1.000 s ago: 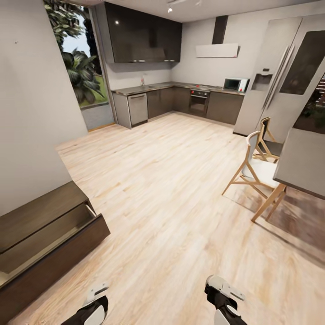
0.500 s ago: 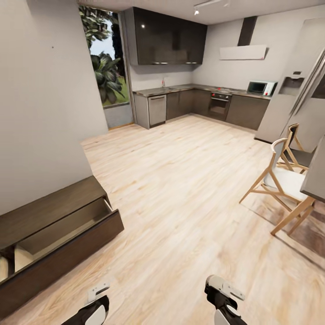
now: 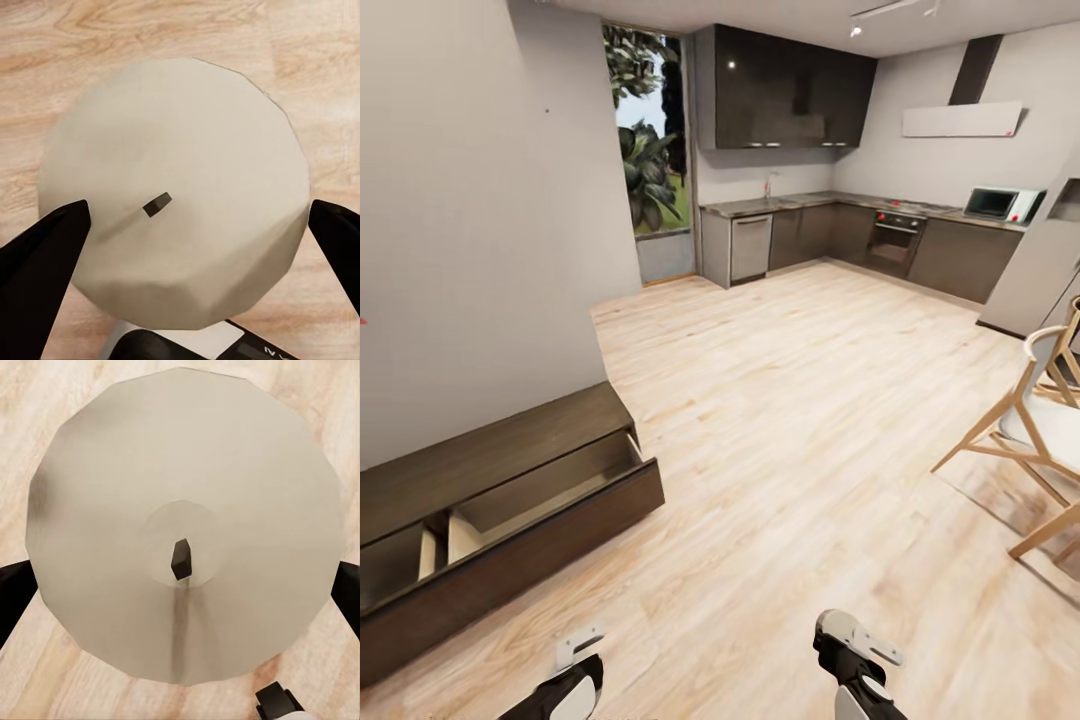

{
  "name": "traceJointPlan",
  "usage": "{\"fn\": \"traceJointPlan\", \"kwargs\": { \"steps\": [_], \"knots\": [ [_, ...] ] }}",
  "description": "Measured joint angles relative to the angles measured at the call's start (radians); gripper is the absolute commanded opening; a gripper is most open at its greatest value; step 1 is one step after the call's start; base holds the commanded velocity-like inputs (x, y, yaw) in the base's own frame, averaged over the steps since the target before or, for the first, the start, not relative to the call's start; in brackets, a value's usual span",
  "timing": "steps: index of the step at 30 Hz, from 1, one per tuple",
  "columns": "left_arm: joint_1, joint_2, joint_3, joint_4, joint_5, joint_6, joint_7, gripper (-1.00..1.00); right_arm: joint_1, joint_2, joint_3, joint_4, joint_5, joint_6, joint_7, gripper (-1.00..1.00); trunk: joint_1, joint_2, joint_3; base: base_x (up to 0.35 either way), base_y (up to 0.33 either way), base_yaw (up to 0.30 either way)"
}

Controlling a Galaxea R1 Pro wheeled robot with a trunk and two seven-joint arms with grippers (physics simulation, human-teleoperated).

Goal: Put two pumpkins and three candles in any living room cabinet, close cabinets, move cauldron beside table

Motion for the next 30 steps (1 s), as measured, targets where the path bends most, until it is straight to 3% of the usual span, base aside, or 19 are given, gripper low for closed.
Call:
{"fn": "traceJointPlan", "kwargs": {
  "steps": [30],
  "knots": [
    [0.000,-0.001,0.000,0.000,-0.001,0.000,0.000,-1.00,-0.001,0.000,0.000,0.000,0.009,0.000,0.002,-1.00,0.000,0.000,0.019,0.181,-0.104,0.270]
  ]
}}
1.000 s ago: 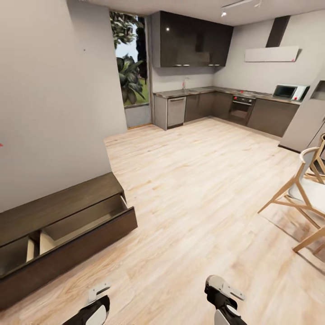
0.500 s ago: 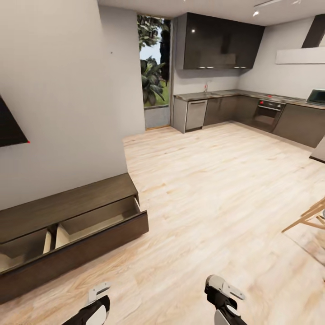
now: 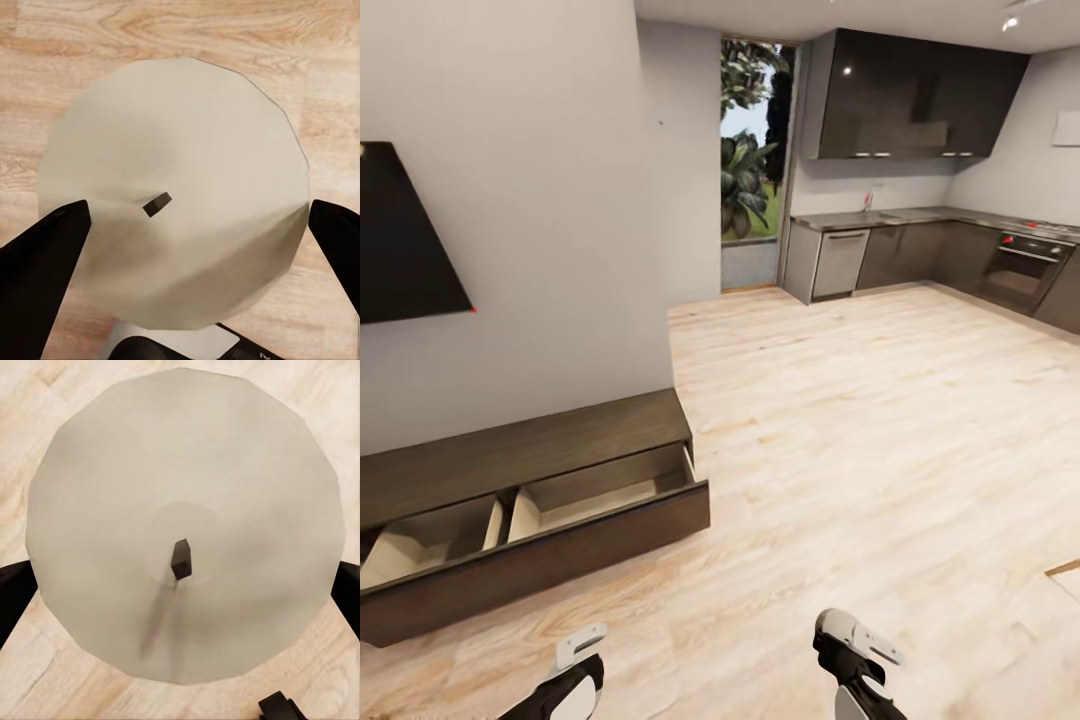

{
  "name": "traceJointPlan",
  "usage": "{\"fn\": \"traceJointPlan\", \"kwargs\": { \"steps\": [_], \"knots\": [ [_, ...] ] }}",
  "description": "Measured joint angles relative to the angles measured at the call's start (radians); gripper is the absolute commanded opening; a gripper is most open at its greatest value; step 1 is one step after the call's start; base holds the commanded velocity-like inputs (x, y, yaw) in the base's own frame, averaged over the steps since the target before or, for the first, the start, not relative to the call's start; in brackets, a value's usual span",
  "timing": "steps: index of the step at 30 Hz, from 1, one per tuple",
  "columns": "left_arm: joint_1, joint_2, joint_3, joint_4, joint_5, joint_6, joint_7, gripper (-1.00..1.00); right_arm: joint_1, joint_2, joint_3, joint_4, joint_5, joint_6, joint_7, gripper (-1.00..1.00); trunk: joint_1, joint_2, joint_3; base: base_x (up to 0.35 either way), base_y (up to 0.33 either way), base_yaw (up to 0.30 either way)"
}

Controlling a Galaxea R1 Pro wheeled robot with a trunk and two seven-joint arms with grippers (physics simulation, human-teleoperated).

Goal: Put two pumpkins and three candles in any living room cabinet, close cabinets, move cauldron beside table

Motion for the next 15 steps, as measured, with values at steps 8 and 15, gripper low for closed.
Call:
{"fn": "traceJointPlan", "kwargs": {
  "steps": [8,15],
  "knots": [
    [0.000,0.001,0.000,0.000,0.000,0.000,0.000,-1.00,0.001,0.000,0.000,0.000,0.000,0.000,0.000,-1.00,0.000,0.000,0.005,0.111,-0.029,0.270],
    [0.000,0.001,0.000,0.000,0.001,0.000,0.000,-1.00,0.000,0.000,0.000,0.000,0.000,0.001,0.000,-1.00,0.000,0.000,0.010,0.119,0.022,0.270]
  ]
}}
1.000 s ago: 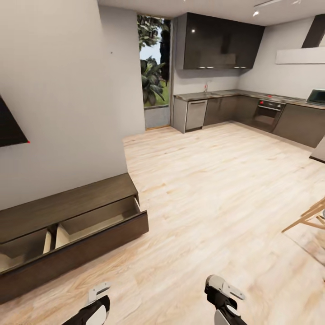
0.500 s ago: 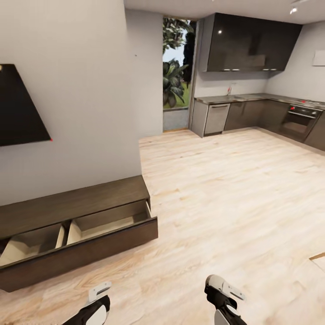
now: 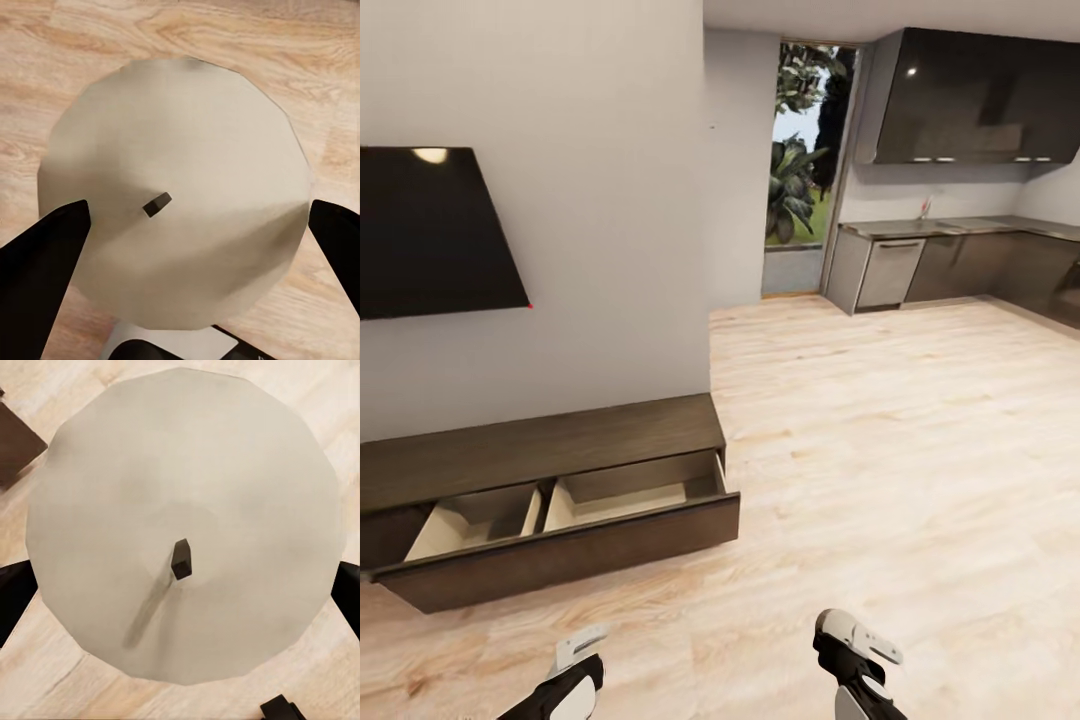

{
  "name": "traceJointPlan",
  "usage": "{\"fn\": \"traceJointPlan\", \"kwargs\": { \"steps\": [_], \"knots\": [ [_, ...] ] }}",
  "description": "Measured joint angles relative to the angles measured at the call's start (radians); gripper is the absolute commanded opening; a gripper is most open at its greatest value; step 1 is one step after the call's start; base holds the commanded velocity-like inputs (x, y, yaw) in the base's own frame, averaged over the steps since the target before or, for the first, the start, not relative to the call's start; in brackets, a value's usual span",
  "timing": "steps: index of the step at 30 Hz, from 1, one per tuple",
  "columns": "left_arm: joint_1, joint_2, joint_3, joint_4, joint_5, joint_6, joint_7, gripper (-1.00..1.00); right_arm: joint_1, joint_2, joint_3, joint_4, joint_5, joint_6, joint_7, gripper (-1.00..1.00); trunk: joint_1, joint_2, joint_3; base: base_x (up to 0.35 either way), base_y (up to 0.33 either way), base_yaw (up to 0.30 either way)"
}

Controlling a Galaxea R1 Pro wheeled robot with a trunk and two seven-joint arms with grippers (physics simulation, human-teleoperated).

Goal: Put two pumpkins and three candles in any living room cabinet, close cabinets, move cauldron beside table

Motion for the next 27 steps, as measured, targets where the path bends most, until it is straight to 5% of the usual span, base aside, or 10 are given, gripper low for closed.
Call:
{"fn": "traceJointPlan", "kwargs": {
  "steps": [12,27],
  "knots": [
    [0.000,-0.001,0.000,0.000,-0.001,0.000,0.000,-1.00,0.000,0.000,0.000,0.000,0.000,0.001,0.003,-1.00,0.000,0.000,0.007,0.187,0.026,0.254],
    [0.000,-0.001,-0.001,0.000,0.001,0.000,0.000,-1.00,0.001,0.000,0.000,0.000,0.001,0.001,0.006,-1.00,0.000,0.000,0.008,0.231,0.063,0.015]
  ]
}}
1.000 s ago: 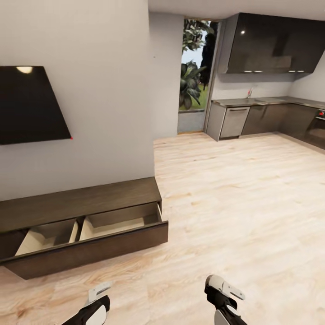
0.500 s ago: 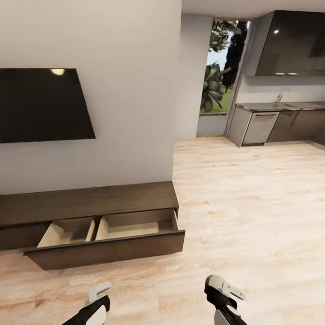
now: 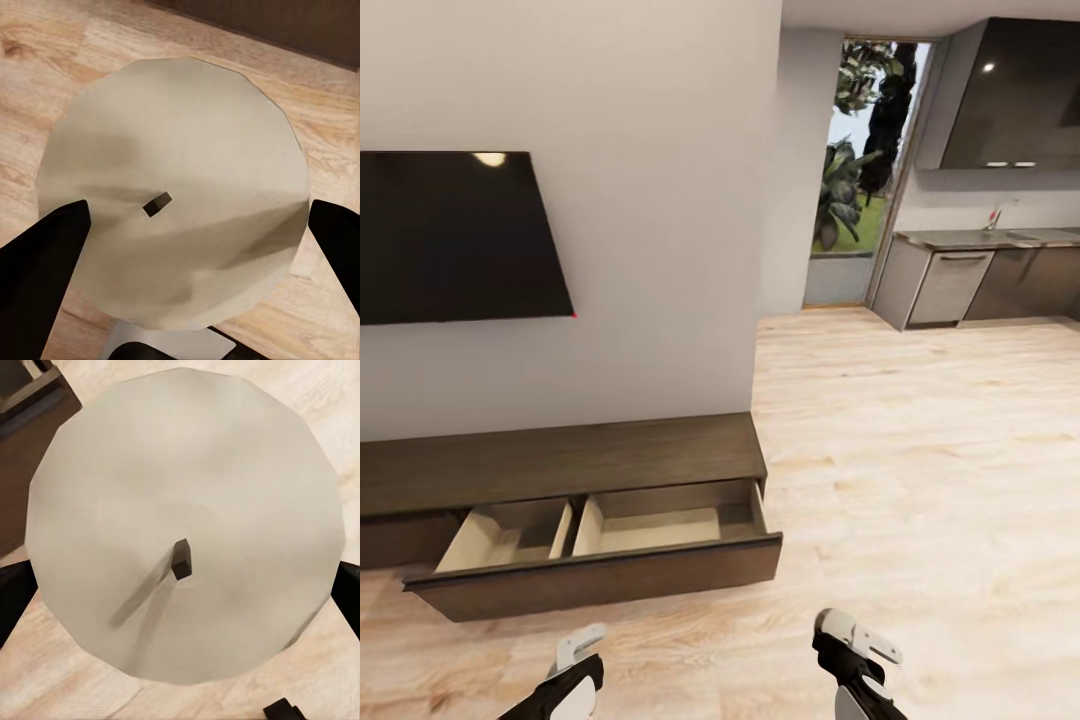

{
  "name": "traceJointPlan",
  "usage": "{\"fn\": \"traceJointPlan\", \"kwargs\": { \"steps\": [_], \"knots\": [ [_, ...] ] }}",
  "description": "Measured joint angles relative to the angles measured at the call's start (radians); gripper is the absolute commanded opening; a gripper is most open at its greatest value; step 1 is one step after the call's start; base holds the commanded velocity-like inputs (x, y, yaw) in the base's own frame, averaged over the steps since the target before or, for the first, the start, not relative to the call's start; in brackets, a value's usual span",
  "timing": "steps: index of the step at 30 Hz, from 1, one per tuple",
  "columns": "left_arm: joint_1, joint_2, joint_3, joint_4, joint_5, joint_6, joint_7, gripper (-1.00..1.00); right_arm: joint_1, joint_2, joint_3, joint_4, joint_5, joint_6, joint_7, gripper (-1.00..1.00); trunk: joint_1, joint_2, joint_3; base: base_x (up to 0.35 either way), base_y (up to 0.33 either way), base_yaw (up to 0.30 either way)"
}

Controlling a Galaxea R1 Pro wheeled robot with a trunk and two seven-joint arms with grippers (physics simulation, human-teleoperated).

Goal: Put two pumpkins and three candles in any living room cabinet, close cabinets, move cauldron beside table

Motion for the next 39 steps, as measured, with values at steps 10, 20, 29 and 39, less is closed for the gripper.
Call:
{"fn": "traceJointPlan", "kwargs": {
  "steps": [10,20,29,39],
  "knots": [
    [0.000,0.000,0.000,0.000,-0.001,0.000,0.000,-1.00,0.000,0.000,0.000,-0.001,0.002,-0.001,0.000,-1.00,0.000,0.000,0.000,0.130,0.079,0.000],
    [0.000,0.001,0.000,0.000,-0.001,0.000,0.000,-1.00,0.000,0.000,0.000,-0.002,0.001,0.000,0.001,-1.00,0.000,0.000,0.000,0.147,0.225,0.000],
    [0.000,0.001,0.001,0.000,-0.001,0.000,0.000,-1.00,0.000,0.000,0.003,-0.003,0.002,0.000,0.000,-1.00,0.000,0.000,0.000,0.015,0.201,0.066],
    [0.000,0.001,0.000,0.000,-0.002,0.000,0.000,-1.00,0.000,0.000,0.003,-0.003,0.003,0.000,0.001,-1.00,0.000,0.000,0.000,0.000,0.026,0.183]
  ]
}}
